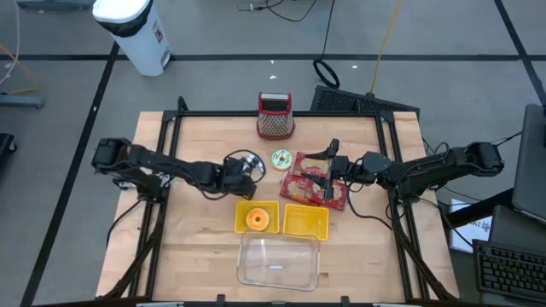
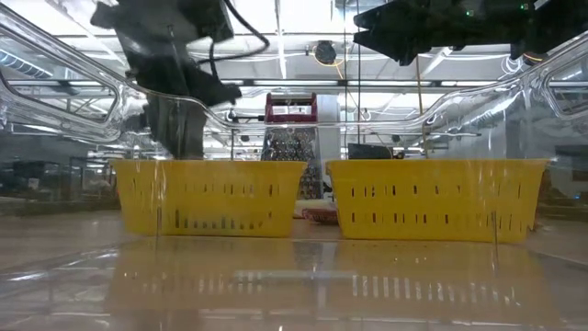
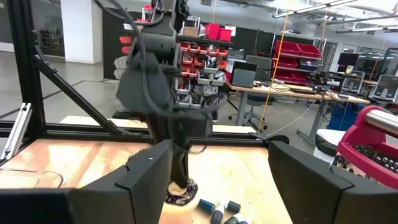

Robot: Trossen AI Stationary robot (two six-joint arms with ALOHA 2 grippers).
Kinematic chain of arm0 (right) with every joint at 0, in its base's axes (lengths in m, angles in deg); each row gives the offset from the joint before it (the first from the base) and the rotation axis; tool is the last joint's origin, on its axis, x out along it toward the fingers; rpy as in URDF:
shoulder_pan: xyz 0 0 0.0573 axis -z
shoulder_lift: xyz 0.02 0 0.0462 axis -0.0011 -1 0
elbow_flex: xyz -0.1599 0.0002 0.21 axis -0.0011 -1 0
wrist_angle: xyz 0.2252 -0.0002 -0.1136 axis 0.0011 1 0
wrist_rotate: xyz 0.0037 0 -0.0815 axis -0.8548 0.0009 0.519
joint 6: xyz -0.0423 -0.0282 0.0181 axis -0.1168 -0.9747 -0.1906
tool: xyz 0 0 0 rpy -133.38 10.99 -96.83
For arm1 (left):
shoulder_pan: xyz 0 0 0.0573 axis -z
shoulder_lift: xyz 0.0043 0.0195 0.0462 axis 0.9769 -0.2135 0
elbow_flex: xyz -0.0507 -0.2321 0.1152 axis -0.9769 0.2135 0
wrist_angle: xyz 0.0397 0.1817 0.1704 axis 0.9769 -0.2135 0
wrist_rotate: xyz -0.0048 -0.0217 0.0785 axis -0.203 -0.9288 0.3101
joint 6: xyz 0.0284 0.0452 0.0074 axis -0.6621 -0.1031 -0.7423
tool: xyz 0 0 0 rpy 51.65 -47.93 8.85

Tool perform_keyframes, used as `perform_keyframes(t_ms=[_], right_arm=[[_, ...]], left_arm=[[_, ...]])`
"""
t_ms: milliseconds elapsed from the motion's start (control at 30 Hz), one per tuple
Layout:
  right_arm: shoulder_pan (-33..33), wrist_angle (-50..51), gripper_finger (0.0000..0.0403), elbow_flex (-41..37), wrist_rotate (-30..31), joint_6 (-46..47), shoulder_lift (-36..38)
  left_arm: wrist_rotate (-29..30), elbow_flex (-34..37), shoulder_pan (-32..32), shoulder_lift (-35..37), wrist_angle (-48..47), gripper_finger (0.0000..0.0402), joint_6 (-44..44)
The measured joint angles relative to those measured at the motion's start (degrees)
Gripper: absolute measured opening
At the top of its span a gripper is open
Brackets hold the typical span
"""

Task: Pick & Place Food Item
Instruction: Put the black donut into the left yellow bin

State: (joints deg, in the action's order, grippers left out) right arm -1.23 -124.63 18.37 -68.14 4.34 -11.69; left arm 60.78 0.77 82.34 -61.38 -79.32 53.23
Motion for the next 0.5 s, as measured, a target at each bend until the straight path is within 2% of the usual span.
perform_keyframes(t_ms=[233, 500], right_arm=[[0.0, 0.0, 0.0254, 0.0, 0.0, 0.0, 0.0], [0.0, -0.04, 0.0254, 0.0, 0.0, 0.0, 0.0]], left_arm=[[0.19, 0.0, 2.82, 7.74, 1.35, 0.0037, -0.1], [-2.84, 0.02, 9.53, 10.4, 12.88, 0.0013, -4.8]])
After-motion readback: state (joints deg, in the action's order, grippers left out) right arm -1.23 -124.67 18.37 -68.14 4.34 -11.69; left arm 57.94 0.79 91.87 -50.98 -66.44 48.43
